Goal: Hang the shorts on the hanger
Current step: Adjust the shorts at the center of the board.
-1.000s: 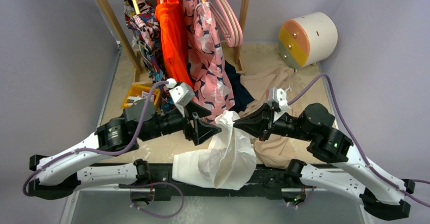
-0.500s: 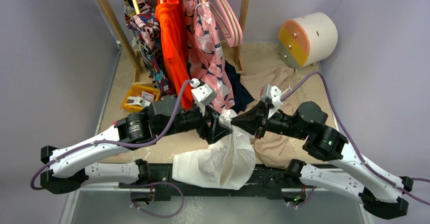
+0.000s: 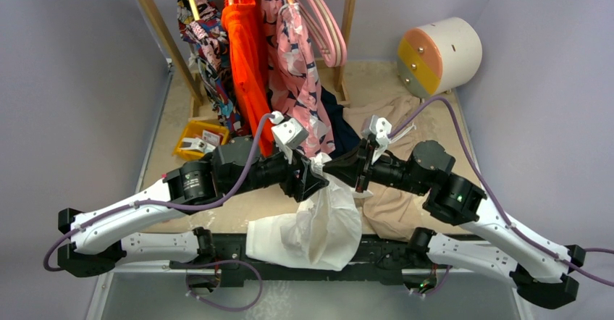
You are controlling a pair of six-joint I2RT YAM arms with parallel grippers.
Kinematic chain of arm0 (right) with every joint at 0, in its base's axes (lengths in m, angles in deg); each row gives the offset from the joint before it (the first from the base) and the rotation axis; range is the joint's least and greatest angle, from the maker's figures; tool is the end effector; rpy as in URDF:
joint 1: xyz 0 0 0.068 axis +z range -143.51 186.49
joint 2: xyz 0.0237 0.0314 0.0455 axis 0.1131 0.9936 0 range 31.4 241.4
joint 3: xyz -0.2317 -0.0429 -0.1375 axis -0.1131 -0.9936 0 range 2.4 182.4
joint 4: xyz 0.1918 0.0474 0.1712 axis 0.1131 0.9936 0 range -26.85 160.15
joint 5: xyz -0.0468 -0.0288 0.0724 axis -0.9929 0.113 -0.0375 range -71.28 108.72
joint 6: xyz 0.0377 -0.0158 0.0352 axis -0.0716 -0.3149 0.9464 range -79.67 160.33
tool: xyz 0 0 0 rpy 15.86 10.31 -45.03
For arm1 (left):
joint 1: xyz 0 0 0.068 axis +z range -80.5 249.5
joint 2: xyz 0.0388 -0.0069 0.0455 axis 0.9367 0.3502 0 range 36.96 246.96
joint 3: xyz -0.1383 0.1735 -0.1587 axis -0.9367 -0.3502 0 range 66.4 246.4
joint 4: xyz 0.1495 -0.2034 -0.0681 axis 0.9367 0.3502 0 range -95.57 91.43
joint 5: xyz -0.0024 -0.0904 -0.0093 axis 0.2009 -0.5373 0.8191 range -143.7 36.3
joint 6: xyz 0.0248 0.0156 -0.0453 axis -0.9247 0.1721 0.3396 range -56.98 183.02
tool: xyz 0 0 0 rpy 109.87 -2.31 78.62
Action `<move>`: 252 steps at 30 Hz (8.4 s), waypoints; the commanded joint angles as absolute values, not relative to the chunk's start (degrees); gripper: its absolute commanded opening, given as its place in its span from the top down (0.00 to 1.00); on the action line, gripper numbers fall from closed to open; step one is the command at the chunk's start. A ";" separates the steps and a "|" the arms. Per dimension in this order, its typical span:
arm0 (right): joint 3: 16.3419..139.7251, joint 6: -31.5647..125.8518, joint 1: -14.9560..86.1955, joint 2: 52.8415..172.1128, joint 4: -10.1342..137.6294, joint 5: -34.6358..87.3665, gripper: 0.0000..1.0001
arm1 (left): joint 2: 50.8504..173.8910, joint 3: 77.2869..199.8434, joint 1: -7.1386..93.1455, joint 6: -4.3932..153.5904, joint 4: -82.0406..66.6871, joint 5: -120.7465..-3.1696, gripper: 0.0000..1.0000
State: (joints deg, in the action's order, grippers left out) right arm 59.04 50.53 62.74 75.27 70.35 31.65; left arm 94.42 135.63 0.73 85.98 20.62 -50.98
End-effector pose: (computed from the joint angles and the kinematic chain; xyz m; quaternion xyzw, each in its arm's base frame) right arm 0.0843 0.1404 0.4196 -0.3378 0.5819 0.4665 0.5742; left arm 0.0783 -0.1968 0.4175 0.2941 0.7333 -0.4267 0.4401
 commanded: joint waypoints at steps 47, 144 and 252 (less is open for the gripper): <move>43.82 72.75 66.85 82.98 43.94 38.57 0.40 | 81.62 134.51 0.59 92.27 15.09 -10.46 1.00; 55.18 77.84 59.40 97.81 69.56 7.34 0.57 | 68.41 105.23 0.60 146.99 32.01 6.49 1.00; 49.72 86.28 52.94 94.64 67.98 18.41 1.00 | 115.64 117.53 -18.23 124.16 17.71 -4.96 0.13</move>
State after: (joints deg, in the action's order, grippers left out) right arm 49.88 83.73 52.97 96.19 71.43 16.29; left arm 114.74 115.52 -17.43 122.31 16.67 -7.68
